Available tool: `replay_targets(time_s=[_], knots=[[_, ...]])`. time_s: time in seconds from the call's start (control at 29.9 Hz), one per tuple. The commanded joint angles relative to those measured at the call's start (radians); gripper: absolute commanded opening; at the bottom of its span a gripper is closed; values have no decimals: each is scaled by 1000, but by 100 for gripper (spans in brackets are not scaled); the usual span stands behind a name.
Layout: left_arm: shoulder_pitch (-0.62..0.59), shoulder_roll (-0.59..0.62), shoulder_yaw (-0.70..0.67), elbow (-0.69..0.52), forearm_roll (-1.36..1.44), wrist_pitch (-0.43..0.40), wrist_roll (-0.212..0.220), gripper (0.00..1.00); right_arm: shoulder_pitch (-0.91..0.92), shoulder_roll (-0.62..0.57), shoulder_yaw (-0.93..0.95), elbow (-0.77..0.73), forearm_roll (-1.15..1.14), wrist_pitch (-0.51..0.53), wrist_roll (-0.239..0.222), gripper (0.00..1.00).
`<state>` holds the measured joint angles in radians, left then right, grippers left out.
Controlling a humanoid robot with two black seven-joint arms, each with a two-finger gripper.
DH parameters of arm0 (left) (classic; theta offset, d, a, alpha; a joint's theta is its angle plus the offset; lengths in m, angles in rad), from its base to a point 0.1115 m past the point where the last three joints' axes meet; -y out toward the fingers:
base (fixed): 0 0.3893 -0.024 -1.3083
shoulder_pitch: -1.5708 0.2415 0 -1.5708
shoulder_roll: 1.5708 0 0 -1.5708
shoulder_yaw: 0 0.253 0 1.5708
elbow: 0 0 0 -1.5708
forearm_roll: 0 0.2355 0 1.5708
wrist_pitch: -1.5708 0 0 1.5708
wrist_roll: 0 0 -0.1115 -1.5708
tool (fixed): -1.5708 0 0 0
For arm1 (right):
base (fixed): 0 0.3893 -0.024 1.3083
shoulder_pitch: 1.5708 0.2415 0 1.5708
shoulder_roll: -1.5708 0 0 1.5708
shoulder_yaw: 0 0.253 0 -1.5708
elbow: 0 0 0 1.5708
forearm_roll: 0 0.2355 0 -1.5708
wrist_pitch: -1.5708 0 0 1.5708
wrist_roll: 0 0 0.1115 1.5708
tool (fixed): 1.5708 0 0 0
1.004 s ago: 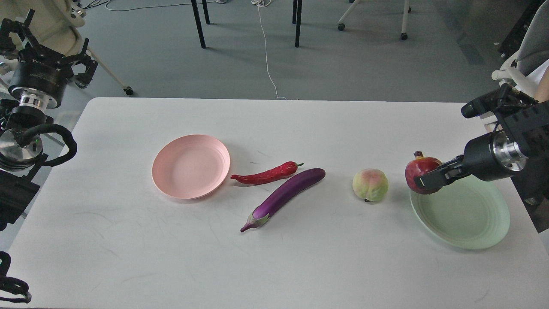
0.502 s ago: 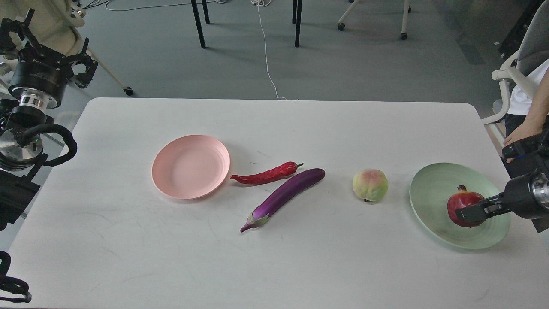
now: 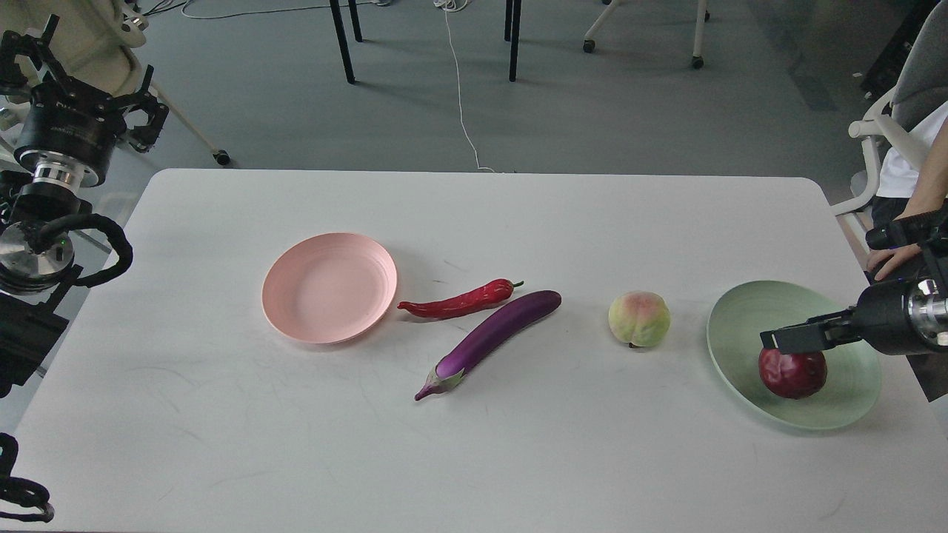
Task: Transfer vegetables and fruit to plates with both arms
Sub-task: 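Release the apple and reach the right gripper to the peach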
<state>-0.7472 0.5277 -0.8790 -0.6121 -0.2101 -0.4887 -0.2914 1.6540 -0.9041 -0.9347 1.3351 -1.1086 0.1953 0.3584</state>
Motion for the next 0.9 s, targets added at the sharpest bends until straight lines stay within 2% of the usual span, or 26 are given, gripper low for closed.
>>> replay_targets(time_s=[0.0, 0.37, 0.6, 0.87], knots=[[-1, -6, 0, 0, 0, 0, 0, 98, 15, 25, 94, -7, 1, 29, -7, 98], [-9, -5, 2, 0, 5, 0, 0, 98, -36, 399, 94, -149, 12, 49, -13, 99], [-3, 2, 2, 0, 5, 0, 0, 98, -65, 493, 54, -198, 58, 47, -10, 99], [0, 6, 2, 0, 3, 0, -2, 98, -106, 525, 39, -277, 55, 47, -12, 99]])
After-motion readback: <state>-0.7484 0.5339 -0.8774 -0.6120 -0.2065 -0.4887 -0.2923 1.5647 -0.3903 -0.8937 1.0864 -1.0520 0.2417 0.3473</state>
